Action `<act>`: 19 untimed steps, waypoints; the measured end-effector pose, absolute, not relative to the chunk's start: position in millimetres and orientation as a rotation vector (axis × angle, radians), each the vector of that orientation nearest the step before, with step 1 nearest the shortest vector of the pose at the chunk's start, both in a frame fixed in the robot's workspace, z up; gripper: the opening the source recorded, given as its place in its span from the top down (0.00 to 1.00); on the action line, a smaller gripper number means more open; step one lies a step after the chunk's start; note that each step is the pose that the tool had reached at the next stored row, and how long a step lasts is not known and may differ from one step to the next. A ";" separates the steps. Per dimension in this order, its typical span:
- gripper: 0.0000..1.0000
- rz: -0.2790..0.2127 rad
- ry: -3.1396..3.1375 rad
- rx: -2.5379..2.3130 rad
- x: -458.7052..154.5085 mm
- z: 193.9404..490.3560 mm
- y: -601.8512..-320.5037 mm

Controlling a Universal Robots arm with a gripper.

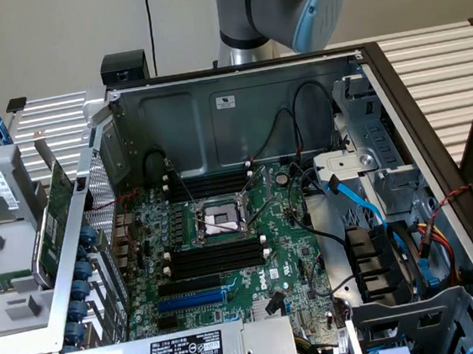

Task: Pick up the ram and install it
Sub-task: 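Pick up the ram and move it above insertion slot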

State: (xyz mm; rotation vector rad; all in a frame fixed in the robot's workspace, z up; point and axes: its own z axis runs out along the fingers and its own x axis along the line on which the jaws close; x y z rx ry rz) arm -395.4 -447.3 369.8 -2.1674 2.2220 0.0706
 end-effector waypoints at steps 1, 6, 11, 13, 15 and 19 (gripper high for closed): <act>0.87 0.071 2.221 -2.169 -392.2 371.2 -447.6; 0.87 0.073 2.212 -2.176 -378.0 377.2 -448.8; 0.87 0.080 2.203 -2.179 -367.4 384.4 -451.1; 0.87 0.081 2.199 -2.181 -363.4 386.1 -451.8; 0.87 0.082 2.196 -2.184 -357.7 387.6 -452.1; 0.87 0.082 2.189 -2.191 -345.2 389.9 -452.6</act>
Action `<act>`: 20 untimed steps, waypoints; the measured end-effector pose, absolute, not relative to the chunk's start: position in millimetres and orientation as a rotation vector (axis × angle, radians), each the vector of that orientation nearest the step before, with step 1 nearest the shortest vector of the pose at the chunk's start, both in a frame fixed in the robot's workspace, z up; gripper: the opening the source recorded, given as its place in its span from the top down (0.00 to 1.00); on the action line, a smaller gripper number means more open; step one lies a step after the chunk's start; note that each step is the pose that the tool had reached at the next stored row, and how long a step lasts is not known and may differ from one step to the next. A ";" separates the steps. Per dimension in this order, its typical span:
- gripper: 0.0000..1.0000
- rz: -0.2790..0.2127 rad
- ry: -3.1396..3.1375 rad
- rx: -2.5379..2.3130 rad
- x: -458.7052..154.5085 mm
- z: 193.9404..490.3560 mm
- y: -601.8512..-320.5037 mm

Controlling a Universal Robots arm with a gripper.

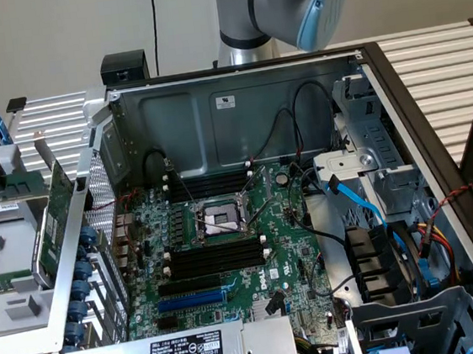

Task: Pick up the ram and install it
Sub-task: 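Pick up the ram and move it above insertion slot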

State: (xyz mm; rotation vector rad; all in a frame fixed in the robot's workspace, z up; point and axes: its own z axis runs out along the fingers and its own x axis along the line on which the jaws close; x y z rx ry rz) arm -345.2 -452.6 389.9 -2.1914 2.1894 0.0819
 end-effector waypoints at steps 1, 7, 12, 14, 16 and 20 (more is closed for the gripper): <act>0.87 0.082 2.188 -2.193 -341.8 390.3 -452.7; 0.87 0.082 2.183 -2.199 -318.3 391.9 -452.8; 0.87 0.083 2.178 -2.203 -298.9 393.3 -452.9; 0.87 0.083 2.176 -2.205 -291.2 393.9 -453.0; 0.87 0.083 2.175 -2.207 -283.6 394.6 -453.1; 0.87 0.083 2.171 -2.211 -268.0 395.6 -453.1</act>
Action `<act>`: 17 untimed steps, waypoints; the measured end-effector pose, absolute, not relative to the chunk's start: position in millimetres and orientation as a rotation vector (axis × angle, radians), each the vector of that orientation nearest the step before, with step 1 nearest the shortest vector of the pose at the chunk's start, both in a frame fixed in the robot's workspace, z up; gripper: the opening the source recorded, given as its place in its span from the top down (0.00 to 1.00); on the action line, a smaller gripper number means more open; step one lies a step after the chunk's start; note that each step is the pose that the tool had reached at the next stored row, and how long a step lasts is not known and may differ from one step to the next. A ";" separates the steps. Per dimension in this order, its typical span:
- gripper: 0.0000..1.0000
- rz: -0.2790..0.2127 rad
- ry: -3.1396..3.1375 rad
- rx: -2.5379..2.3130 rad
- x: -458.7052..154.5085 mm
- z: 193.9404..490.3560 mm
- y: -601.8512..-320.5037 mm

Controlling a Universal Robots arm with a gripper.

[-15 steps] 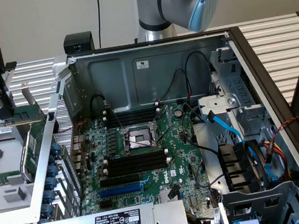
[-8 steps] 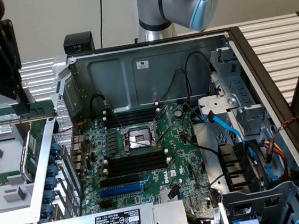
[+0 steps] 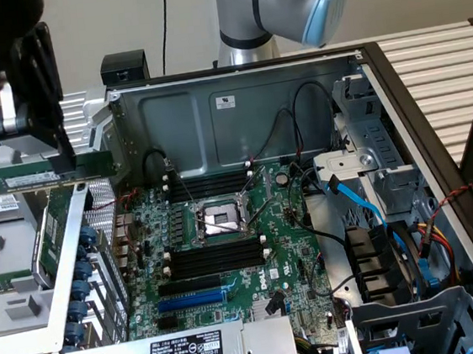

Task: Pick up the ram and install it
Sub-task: 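Pick up the ram and move it above insertion slot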

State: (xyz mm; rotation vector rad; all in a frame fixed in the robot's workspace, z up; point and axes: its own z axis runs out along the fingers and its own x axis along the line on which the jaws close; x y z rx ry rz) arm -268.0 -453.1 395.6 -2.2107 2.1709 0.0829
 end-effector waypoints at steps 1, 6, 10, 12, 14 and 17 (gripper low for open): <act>0.87 0.083 2.170 -2.212 -263.8 395.9 -453.1; 0.87 0.083 2.166 -2.216 -243.9 397.1 -453.2; 0.87 0.083 2.163 -2.219 -227.4 397.9 -453.2; 0.87 0.083 2.161 -2.220 -218.8 398.2 -453.2; 0.87 0.083 2.160 -2.221 -210.5 398.3 -453.1; 0.87 0.083 2.158 -2.223 -197.7 398.4 -453.2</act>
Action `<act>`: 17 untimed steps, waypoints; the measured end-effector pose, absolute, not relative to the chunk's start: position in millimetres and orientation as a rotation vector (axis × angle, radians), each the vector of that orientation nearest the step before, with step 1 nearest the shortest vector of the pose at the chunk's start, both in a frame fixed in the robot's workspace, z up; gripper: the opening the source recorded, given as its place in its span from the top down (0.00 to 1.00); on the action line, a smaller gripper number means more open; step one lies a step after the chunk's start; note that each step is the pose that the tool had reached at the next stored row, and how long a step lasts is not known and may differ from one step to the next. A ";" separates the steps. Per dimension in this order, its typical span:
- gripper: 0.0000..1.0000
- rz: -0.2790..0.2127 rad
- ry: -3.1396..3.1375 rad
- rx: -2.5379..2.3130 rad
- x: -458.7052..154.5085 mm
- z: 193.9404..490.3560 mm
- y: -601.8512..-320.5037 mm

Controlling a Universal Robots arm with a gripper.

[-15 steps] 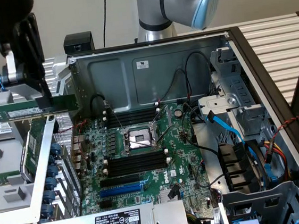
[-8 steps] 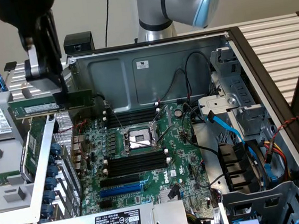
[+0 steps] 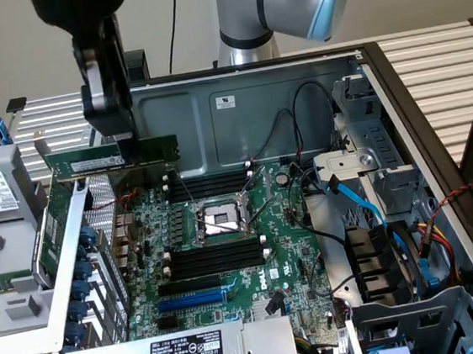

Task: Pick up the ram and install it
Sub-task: 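Pick up the ram and move it above insertion slot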

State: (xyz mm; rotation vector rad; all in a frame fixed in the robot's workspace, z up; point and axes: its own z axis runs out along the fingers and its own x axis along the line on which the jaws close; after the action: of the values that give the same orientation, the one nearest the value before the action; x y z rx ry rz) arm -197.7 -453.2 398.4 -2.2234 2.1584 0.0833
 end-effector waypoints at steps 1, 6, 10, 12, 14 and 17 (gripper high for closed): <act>0.87 0.083 2.158 -2.224 -193.5 398.5 -453.2; 0.87 0.083 2.154 -2.227 -170.8 398.4 -453.1; 0.87 0.083 2.152 -2.229 -152.4 398.4 -453.2; 0.87 0.083 2.152 -2.230 -143.2 398.1 -453.2; 0.87 0.081 2.153 -2.231 -134.2 396.5 -452.0; 0.87 0.077 2.155 -2.233 -123.4 392.8 -444.7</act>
State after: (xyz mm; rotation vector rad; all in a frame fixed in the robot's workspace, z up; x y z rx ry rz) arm -123.4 -444.7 392.8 -2.2333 2.1552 0.0765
